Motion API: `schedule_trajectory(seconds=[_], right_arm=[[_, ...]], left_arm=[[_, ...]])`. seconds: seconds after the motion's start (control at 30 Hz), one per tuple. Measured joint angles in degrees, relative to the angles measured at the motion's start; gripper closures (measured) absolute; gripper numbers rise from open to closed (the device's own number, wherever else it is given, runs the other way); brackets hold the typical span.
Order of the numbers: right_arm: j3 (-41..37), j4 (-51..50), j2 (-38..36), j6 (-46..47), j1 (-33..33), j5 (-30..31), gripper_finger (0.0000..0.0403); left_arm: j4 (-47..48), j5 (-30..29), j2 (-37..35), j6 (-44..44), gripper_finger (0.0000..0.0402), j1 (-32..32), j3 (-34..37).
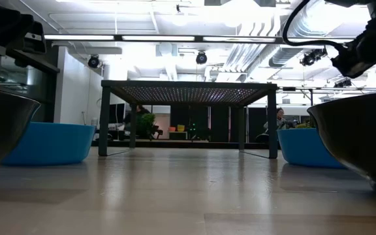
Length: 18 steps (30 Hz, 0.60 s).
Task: Pick & Place Mini bowls
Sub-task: Put the white bowl on the shelf
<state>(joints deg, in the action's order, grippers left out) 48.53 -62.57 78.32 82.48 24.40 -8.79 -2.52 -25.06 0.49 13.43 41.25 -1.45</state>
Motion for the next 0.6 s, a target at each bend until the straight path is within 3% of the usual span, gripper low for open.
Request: schedule_trajectory(seconds=[0.33, 0.6], right_arm=[[1.0, -2.2, 0.0, -11.7, 0.0, 0.5, 0.0402], [7.0, -14.9, 0.0, -19.4, 0.0, 10.1, 0.0402]], left_arm=[[0.0, 0.0, 0.0, 0.0, 0.0335, 0.0, 0.0], [0.0, 0.0, 0.0, 0.0, 0.0335, 0.0, 0.0]])
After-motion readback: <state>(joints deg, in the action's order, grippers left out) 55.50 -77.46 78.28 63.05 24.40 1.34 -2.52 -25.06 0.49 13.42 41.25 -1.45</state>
